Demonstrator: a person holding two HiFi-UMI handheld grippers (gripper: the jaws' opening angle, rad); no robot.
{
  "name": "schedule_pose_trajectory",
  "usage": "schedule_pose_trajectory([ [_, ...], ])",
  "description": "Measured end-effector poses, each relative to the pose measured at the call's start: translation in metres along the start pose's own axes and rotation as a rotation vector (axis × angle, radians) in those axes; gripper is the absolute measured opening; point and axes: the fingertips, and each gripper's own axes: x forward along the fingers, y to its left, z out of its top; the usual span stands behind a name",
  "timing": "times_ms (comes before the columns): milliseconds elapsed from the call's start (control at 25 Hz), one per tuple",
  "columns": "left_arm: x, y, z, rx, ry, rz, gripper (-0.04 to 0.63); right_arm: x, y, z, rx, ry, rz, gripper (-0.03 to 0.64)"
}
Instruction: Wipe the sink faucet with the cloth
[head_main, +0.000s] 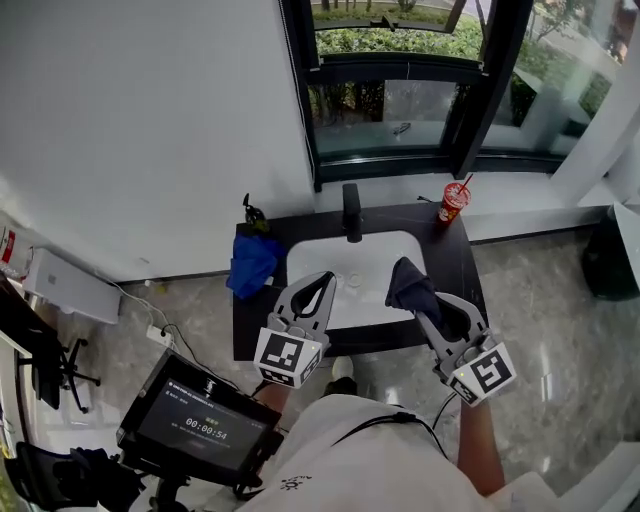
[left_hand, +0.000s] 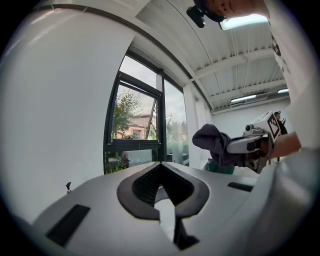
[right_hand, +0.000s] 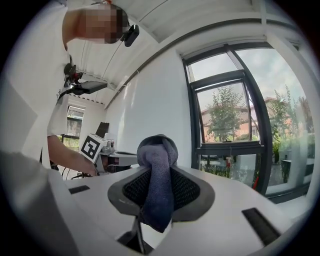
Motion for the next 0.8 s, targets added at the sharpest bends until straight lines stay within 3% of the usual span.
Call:
schedule_pose_trajectory([
  [200, -0.040, -0.067, -0.001, 0.039, -0.012, 0.024, -0.006, -0.060, 0.030, -0.008, 0.017, -0.041, 0.020, 0.110],
  [520, -0.147, -0.206, -0.020, 0.026, 0.016, 0.071, -0.006, -0.201, 0.101, -0.038, 0.036, -0.012, 0.023, 0.110],
  [800, -0.211, -0.251, -0.003, 0.033, 0.000, 0.107, -0.006, -0.264, 0.132, -0.022, 0.018, -0.029, 0.021, 0.109],
])
